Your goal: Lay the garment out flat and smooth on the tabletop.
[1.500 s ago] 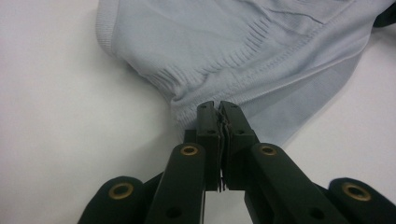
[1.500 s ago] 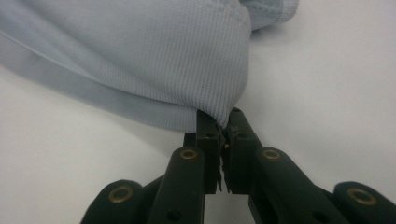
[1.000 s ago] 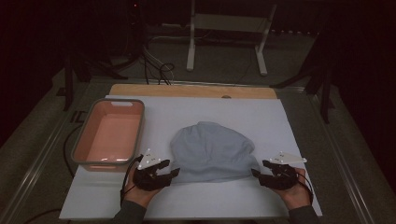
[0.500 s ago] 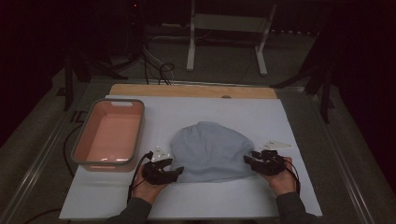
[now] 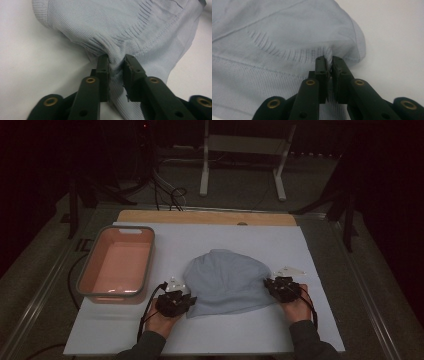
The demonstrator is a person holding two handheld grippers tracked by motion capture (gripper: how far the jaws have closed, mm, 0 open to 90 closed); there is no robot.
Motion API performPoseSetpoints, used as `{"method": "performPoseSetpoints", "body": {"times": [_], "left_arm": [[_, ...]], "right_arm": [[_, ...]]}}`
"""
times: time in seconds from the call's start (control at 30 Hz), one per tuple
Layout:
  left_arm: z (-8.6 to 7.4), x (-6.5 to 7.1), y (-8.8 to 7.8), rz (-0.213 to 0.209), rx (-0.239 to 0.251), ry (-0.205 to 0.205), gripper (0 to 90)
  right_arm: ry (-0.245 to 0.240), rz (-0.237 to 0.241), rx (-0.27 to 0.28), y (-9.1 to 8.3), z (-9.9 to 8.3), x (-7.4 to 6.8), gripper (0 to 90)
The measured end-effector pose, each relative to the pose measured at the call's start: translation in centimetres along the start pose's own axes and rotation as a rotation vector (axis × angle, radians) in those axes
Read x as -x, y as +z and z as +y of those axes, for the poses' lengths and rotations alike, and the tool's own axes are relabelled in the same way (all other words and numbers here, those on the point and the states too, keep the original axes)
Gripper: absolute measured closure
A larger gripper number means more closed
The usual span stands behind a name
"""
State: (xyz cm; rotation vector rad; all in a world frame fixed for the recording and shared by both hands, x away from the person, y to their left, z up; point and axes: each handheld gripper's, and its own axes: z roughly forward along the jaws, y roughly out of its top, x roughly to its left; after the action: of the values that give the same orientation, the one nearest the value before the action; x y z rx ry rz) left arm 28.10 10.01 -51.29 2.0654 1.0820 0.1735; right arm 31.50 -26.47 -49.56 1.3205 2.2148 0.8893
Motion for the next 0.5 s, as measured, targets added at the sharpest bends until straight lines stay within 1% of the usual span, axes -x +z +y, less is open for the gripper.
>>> {"method": "performPoseSetpoints", "body": {"times": [0.03,0.07,0.13,0.2,0.23,0.3,0.37,0.43,0.5], "left_arm": [[0.0,0.1,0.0,0.003,-0.001,0.000,78.2],[0.0,0.1,0.0,0.003,-0.002,0.002,79.9],[0.0,0.1,0.0,0.003,-0.004,0.004,81.4],[0.0,0.0,-0.1,0.002,-0.006,-0.001,82.6],[0.1,0.1,-0.1,0.001,-0.007,0.002,83.3],[0.1,0.1,-0.2,-0.002,-0.007,0.001,83.9],[0.2,0.1,-0.4,-0.017,-0.005,-0.002,84.2],[0.2,0.0,-0.6,-0.027,0.001,-0.005,84.3],[0.2,-0.1,-0.8,-0.038,0.008,-0.016,84.4]], "right_arm": [[-0.001,-0.001,-0.005,0.1,0.0,0.0,82.3],[-0.006,-0.001,-0.008,0.1,-0.2,0.0,76.8],[-0.014,-0.023,-0.018,0.0,-0.3,0.0,68.1],[-0.014,-0.016,-0.030,-0.2,-0.5,0.2,65.1],[-0.012,-0.012,-0.038,-0.2,-0.7,0.3,65.6],[-0.006,0.015,-0.067,-0.1,-1.1,0.4,72.6],[-0.013,0.027,-0.105,0.1,-1.4,0.4,79.3],[-0.007,0.033,-0.113,0.0,-1.4,0.3,83.5],[0.009,0.042,-0.110,-0.5,-1.3,0.3,85.0]]}}
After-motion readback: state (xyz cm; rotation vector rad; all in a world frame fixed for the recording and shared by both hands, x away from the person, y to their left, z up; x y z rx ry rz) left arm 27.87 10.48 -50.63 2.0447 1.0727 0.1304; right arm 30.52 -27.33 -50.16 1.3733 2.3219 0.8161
